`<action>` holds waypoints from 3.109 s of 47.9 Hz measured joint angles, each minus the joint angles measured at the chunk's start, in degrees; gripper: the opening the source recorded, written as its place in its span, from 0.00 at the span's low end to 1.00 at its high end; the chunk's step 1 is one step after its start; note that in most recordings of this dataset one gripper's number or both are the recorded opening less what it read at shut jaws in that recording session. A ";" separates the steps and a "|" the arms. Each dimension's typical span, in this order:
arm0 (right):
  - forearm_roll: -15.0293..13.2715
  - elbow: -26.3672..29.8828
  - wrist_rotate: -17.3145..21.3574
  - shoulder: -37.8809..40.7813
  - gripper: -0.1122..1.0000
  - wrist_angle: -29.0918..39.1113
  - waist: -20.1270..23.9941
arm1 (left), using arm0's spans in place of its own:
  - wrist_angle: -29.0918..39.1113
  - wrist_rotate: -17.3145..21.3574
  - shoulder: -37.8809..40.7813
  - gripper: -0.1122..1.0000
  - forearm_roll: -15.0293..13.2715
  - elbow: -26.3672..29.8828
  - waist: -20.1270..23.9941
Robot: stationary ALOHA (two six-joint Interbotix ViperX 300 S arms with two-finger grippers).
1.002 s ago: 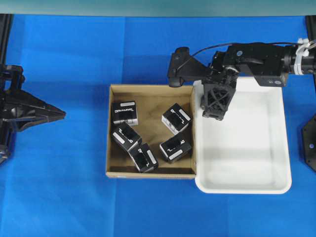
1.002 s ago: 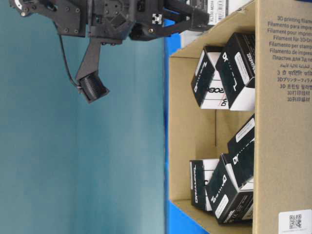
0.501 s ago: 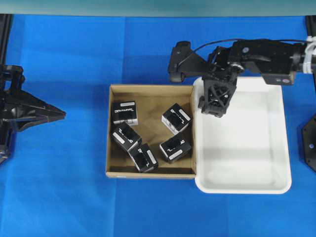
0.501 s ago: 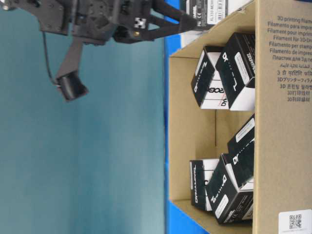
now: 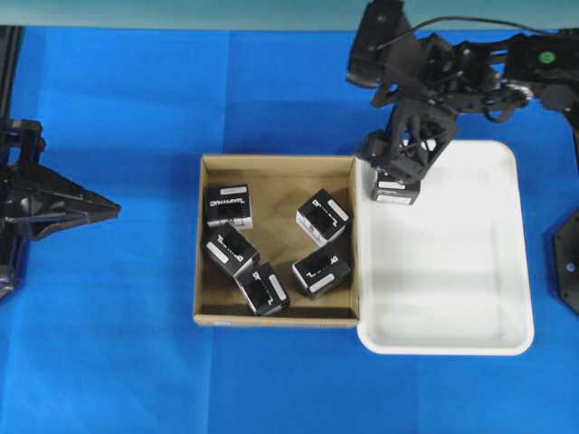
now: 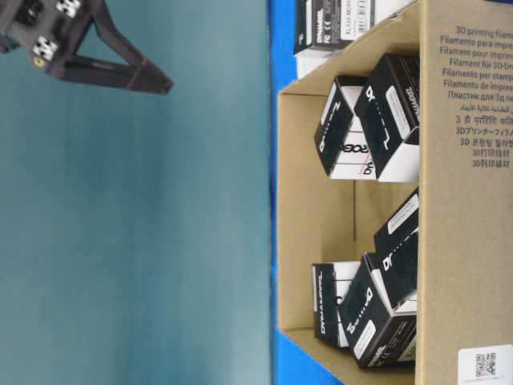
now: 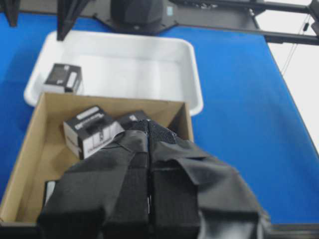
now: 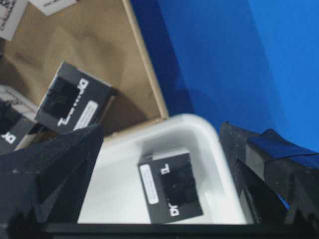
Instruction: Pick a box that is randomly placed inside the cardboard box.
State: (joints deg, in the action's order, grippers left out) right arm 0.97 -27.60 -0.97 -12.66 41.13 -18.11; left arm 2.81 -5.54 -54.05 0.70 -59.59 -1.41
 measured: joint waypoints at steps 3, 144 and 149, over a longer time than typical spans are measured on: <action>0.09 -0.97 0.09 -0.79 1.00 -1.05 0.53 | 0.00 0.00 0.00 0.04 0.00 0.00 0.00; 2.02 -31.90 4.22 -43.24 1.00 -37.44 21.01 | -3.43 -1.05 -8.53 0.04 0.00 -0.97 -0.88; 2.02 -31.82 4.22 -43.42 1.00 -37.44 21.01 | -3.52 -1.05 -8.53 0.04 0.00 -0.97 -0.88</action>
State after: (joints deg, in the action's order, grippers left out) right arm 2.99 -59.41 3.25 -56.07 3.69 2.90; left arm -0.70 -6.59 -62.58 0.70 -60.56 -2.29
